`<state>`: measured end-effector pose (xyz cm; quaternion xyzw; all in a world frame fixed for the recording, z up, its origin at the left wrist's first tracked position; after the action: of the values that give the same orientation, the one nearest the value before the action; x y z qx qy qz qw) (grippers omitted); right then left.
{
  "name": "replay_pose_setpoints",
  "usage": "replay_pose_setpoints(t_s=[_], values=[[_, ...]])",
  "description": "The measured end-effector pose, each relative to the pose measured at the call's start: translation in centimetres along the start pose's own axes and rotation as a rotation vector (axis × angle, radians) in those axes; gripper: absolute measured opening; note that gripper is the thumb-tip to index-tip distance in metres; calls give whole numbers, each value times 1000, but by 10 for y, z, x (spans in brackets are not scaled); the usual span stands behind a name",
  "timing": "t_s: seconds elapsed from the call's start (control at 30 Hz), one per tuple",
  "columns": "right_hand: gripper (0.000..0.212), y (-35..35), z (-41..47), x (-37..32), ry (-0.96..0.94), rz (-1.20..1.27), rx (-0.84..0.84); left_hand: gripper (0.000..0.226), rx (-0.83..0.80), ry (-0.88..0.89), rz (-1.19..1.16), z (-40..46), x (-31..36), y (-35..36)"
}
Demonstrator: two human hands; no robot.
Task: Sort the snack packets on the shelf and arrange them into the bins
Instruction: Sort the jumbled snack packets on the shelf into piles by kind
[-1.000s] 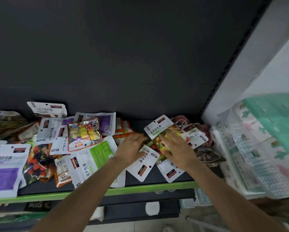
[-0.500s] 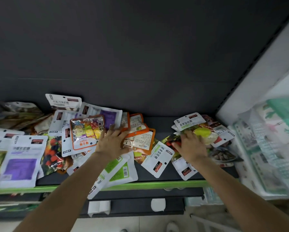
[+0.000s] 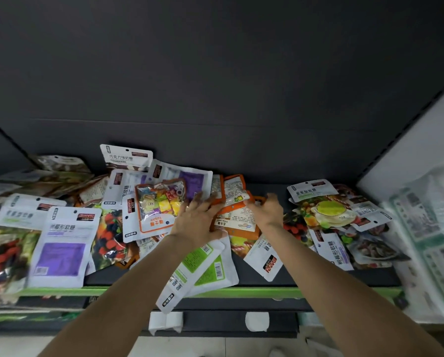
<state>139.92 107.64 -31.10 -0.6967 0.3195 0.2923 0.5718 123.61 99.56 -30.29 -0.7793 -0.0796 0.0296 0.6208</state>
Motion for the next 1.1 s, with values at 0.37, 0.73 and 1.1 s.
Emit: replay_pose_setpoints(t_s=[0.37, 0.73, 1.1], values=[[7, -30, -7, -50, -428, -140, 266, 106, 74, -55, -111, -10, -50, -18], [68, 86, -57, -101, -784, -304, -584, 46, 524, -416, -697, -39, -113, -36], [67, 35, -34, -14, -469, -478, -314, 61, 175, -116, 113, -29, -70, -20]])
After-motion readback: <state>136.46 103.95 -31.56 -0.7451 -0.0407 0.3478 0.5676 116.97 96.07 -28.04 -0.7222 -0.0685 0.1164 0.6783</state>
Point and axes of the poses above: each hand's wrist, its own z-axis towards the middle knuckle, its own y-axis out of the palm, x = y × z, the point moved 3 cm from there along z, towards the middle knuckle, and after that the axes turned 10 degrees about -y, right-handed, at the moved point
